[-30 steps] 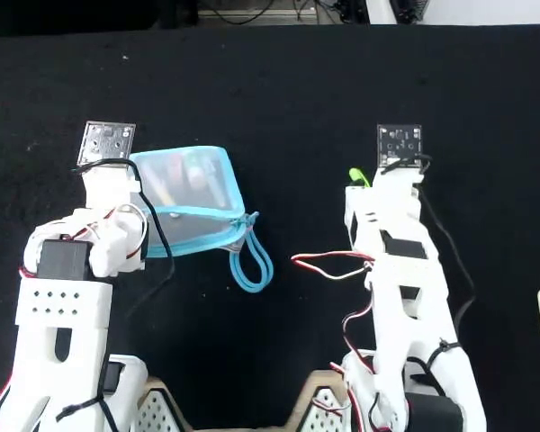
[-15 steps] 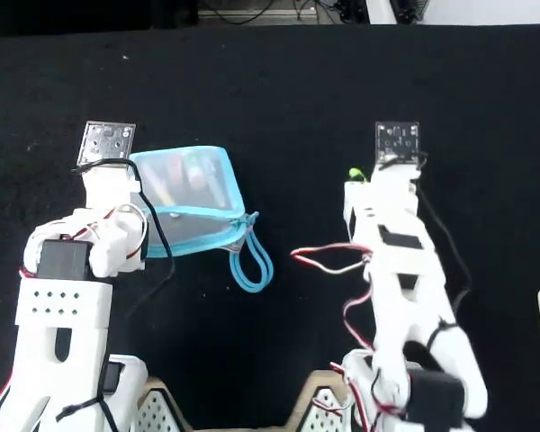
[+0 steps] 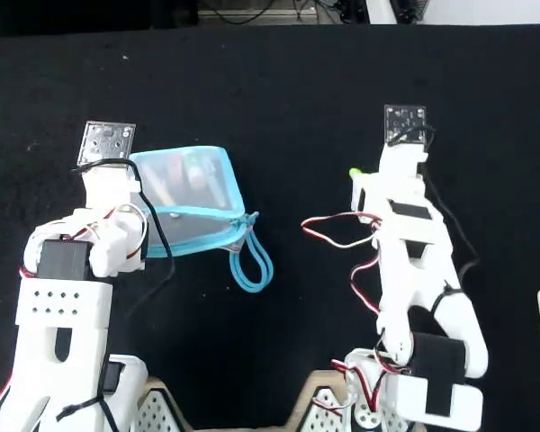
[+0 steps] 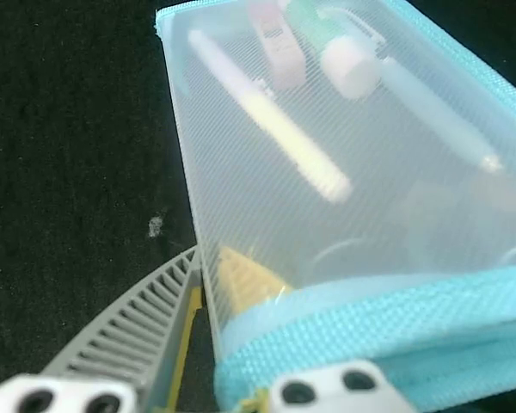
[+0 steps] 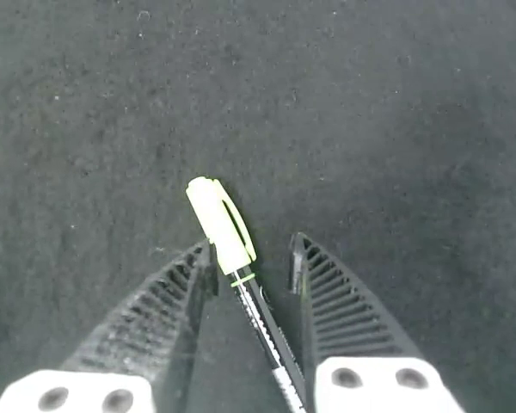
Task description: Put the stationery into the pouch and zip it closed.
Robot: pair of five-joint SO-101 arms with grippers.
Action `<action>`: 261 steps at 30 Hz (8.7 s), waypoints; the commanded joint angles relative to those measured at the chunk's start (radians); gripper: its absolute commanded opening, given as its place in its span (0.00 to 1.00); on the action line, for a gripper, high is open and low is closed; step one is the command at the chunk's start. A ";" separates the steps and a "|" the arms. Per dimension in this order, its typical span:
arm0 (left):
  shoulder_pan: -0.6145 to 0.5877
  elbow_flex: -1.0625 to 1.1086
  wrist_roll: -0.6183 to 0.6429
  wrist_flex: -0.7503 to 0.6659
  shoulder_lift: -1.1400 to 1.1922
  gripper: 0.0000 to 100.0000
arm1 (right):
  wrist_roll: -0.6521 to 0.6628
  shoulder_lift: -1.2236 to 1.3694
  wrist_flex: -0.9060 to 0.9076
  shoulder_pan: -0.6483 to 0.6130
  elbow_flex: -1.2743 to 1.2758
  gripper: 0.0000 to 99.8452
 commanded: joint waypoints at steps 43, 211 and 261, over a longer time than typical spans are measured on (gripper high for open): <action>0.007 0.007 -0.003 0.011 0.006 0.03 | 0.051 0.280 0.278 -0.026 -0.375 0.14; 0.007 0.018 -0.003 0.011 0.006 0.03 | -0.037 0.509 0.672 -0.072 -0.696 0.01; 0.007 0.016 -0.003 0.008 0.006 0.03 | 0.301 0.900 1.430 -0.138 -1.583 0.01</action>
